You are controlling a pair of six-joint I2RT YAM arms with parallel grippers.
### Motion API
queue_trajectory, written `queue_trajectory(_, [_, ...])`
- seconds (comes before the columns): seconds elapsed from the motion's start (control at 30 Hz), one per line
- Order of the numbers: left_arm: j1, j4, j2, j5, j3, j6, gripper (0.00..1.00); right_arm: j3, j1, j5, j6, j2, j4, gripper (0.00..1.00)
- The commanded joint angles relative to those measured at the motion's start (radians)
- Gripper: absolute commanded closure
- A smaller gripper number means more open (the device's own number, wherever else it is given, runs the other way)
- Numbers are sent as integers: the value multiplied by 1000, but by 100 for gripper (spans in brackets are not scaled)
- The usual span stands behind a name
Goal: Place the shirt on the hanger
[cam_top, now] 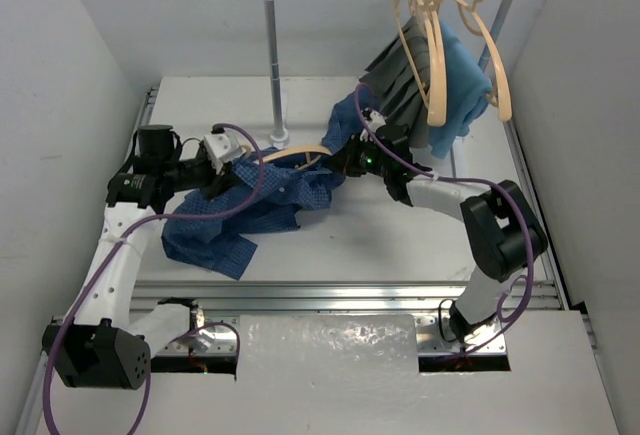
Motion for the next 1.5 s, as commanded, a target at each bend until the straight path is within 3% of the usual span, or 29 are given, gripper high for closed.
queue_trajectory(0.0, [36, -67, -38, 59, 81, 115, 100, -24, -54, 25, -3, -18, -32, 100])
queue_trajectory(0.1, [37, -122, -38, 58, 87, 185, 100, -38, -56, 32, -40, -32, -26, 100])
queue_trajectory(0.27, [36, -148, -40, -63, 46, 276, 100, -46, -56, 95, -121, -79, -60, 100])
queue_trajectory(0.5, [36, -290, -32, 54, 49, 486, 100, 48, 37, 330, -472, -134, -216, 100])
queue_trajectory(0.67, [45, -300, -29, 120, 94, 485, 100, 46, -46, 128, -393, -109, -213, 100])
queue_trajectory(0.9, [64, -346, -29, 157, 144, 514, 100, 26, -94, -25, -339, -67, -175, 100])
queue_trajectory(1.1, [62, -131, -32, 41, 60, 333, 100, 8, -65, 30, -388, -122, -172, 100])
queue_trajectory(1.23, [57, 20, -23, 35, -1, 230, 100, 49, 95, 170, -534, -176, -204, 100])
queue_trajectory(1.47, [-8, 169, 0, 32, -25, 112, 100, 161, 332, 215, -840, -199, -241, 100])
